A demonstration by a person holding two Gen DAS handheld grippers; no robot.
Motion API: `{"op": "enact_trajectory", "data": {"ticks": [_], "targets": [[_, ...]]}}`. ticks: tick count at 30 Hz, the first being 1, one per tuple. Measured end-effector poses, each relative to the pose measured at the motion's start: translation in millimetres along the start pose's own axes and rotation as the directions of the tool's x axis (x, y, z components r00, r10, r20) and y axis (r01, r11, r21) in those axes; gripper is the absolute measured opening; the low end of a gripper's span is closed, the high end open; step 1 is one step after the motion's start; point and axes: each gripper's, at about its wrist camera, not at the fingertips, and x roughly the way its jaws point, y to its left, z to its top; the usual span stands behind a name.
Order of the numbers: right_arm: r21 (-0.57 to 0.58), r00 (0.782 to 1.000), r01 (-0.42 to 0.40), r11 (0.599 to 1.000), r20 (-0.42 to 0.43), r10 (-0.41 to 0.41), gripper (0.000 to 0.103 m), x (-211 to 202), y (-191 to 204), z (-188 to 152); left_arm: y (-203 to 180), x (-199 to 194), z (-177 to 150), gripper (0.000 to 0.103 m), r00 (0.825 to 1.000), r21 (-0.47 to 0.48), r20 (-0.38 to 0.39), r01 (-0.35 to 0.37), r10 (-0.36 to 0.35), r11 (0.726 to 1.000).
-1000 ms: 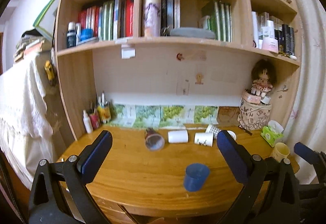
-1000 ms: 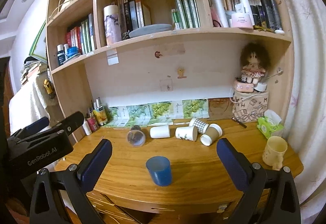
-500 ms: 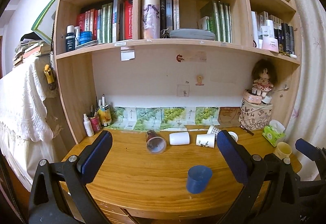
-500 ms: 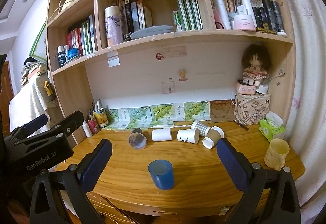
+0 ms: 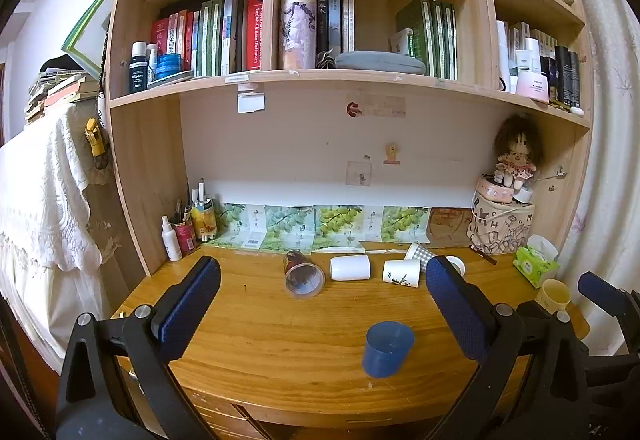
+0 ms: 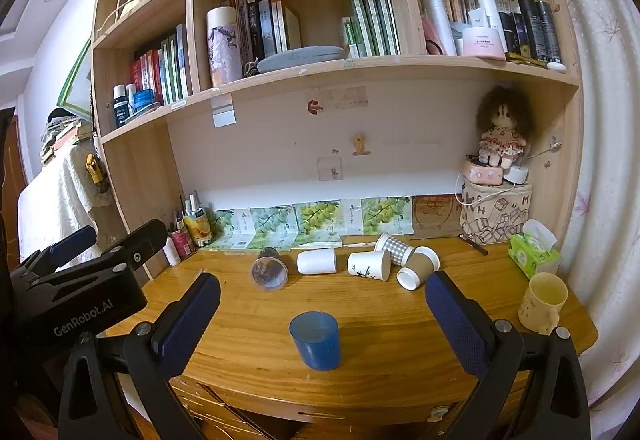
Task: Flip cup upright
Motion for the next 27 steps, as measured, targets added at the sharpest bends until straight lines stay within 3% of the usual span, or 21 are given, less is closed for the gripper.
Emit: {"op": "enact_trajectory", "data": {"ticks": [27], "targets": [[0.001, 1.0, -0.001, 1.0, -0.031, 0.001, 0.103, -0.4, 3.9, -7.9, 2.9, -3.9, -12.1, 0.103, 1.0, -0.015, -0.027, -0.003, 0.002, 1.0]]}}
